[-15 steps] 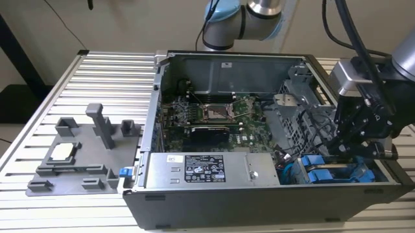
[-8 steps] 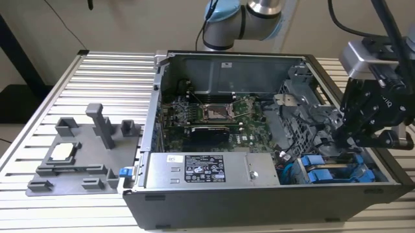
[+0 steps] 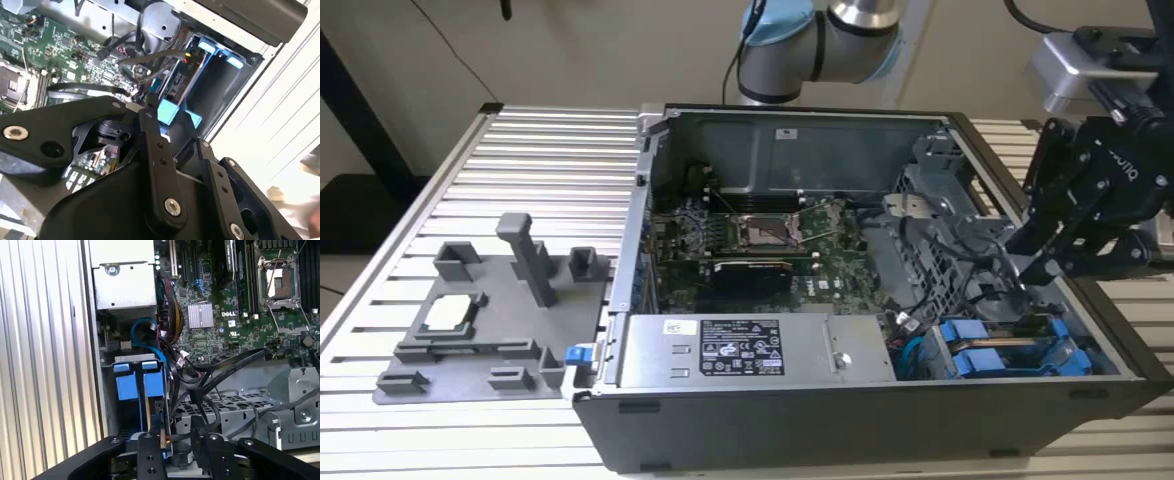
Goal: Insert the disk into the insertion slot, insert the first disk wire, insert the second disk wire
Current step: 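Insert the first disk wire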
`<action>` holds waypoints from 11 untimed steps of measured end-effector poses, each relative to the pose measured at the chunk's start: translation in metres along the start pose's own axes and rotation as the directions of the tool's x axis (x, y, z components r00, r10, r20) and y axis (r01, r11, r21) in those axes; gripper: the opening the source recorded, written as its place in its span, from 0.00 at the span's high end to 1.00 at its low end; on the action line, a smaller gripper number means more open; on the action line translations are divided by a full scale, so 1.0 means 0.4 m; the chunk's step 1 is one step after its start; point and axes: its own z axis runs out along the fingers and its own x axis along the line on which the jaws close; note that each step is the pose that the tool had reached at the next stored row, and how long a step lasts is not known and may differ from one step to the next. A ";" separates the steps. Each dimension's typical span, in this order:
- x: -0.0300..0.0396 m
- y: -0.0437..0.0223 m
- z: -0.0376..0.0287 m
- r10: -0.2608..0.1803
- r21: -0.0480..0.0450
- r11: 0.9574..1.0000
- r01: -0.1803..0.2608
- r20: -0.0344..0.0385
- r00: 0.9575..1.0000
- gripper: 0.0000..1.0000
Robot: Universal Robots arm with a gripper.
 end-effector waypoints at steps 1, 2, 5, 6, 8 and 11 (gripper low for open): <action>-0.011 0.003 0.001 0.000 0.001 1.000 0.000 0.000 1.000 0.63; -0.022 0.007 0.002 0.000 0.003 1.000 0.000 0.000 1.000 0.63; -0.047 0.023 0.005 -0.001 0.008 1.000 0.001 -0.003 1.000 0.63; -0.052 0.029 0.007 -0.001 0.011 1.000 0.001 -0.007 1.000 0.63; -0.058 0.043 0.011 -0.001 0.014 1.000 0.001 -0.023 1.000 0.63; -0.069 0.060 0.018 -0.002 0.021 1.000 0.002 -0.038 0.999 0.63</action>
